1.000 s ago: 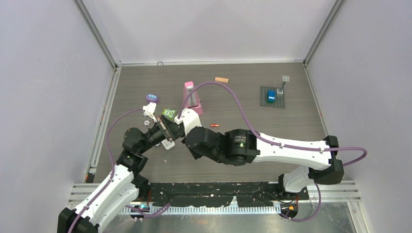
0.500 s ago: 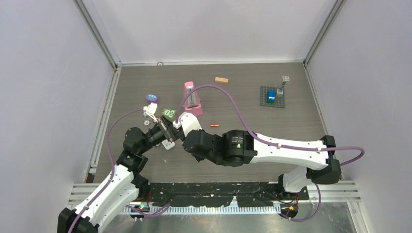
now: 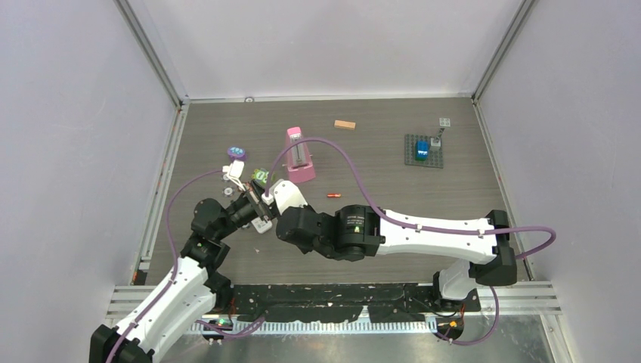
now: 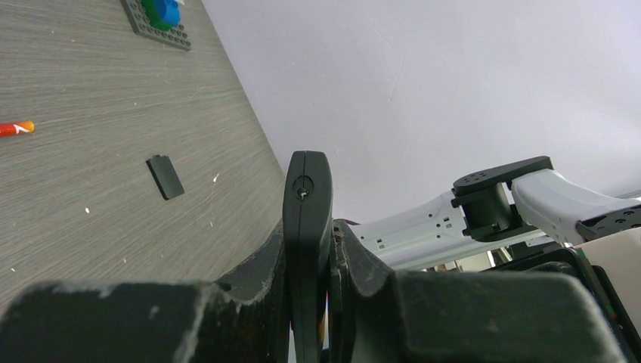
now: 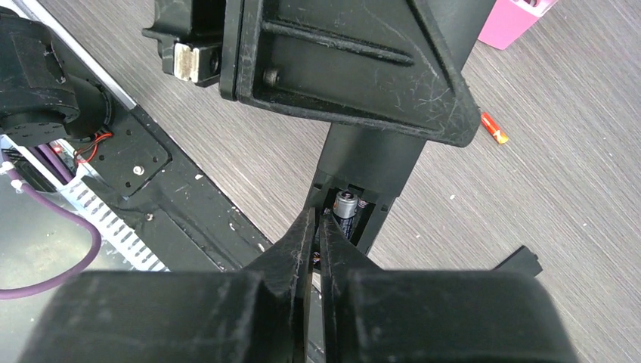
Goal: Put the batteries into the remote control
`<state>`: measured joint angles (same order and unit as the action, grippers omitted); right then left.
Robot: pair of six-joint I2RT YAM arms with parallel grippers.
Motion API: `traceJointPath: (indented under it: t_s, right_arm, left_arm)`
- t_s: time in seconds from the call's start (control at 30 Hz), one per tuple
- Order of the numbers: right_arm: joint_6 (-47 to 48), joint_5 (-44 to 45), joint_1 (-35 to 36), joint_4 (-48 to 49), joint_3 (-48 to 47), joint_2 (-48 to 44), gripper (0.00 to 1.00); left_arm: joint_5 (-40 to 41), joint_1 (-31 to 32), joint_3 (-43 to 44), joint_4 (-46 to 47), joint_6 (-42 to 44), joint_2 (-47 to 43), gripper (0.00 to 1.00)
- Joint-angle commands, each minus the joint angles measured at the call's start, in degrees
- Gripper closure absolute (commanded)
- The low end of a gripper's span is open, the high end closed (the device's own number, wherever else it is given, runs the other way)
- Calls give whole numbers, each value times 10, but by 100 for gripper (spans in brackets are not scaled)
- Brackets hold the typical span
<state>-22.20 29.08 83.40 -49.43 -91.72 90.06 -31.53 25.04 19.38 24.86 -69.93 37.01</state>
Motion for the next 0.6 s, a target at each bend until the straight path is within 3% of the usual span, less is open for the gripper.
traceJointPath:
  t_s: [0.0,0.3,0.57]
  right_arm:
    - [-8,25,-2,-1,-8,-11,89]
    - [-14,29,-2,9,3,-37,71]
    - [-14,29,-2,13,12,-34,68]
  left_arm:
    - [-8,-1,21,18,7,-6,100]
    - [-2,-1,22,7,14,-4,100]
    - [-2,-1,22,2,15,-4,100]
